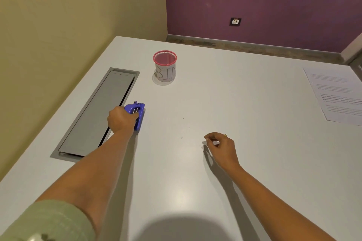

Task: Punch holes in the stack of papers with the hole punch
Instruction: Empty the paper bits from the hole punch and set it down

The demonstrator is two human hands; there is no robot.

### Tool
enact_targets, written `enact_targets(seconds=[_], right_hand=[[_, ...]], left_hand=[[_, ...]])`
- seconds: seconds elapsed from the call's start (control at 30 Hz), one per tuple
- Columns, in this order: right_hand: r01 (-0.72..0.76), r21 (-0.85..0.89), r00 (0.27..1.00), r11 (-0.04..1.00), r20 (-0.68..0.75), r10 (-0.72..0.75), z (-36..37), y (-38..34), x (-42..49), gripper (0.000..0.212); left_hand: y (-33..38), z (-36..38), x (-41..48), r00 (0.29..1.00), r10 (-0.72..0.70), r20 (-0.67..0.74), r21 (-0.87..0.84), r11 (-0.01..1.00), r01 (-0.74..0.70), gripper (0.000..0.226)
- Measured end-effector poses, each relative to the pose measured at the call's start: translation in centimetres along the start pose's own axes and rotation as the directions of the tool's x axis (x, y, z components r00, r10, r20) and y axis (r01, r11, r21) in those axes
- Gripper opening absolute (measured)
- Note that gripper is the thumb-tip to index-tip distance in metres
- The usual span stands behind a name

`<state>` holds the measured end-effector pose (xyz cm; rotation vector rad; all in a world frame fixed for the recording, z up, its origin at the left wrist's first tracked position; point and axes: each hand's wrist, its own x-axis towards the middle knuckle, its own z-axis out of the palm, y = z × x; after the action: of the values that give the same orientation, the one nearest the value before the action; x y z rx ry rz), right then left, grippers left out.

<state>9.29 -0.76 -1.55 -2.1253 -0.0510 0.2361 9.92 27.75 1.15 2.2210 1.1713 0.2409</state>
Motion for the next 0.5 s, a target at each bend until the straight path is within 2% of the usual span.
enact_targets(seconds=[0.17, 0.37, 0.43, 0.5], right_hand=[[-0.036, -0.018, 0.999, 0.999, 0.028, 0.037, 0.3, 0.6, 0.8, 0.012], [-0.033, -0.047, 0.998, 0.998, 0.057, 0.036, 1.1, 0.5, 1.7, 0.01], [-0.029, -0.053, 0.998, 0.998, 0.062, 0.032, 1.4, 0.5, 1.9, 0.011], [-0.028, -0.07, 0.998, 0.997, 0.062, 0.032, 1.8, 0.5, 2.2, 0.014]], left_hand=[[0.0, 1.2, 0.0, 0.999, 0.035, -0.003, 0.096, 0.995, -0.034, 0.037], [-0.4, 1.8, 0.0, 0.995, 0.09, -0.041, 0.196, 0.977, -0.08, 0.03], [-0.7, 2.0, -0.2, 0.991, 0.114, -0.07, 0.211, 0.973, -0.097, 0.045], [-0.9, 2.5, -1.0, 0.974, 0.19, -0.126, 0.147, 0.974, -0.171, 0.064]])
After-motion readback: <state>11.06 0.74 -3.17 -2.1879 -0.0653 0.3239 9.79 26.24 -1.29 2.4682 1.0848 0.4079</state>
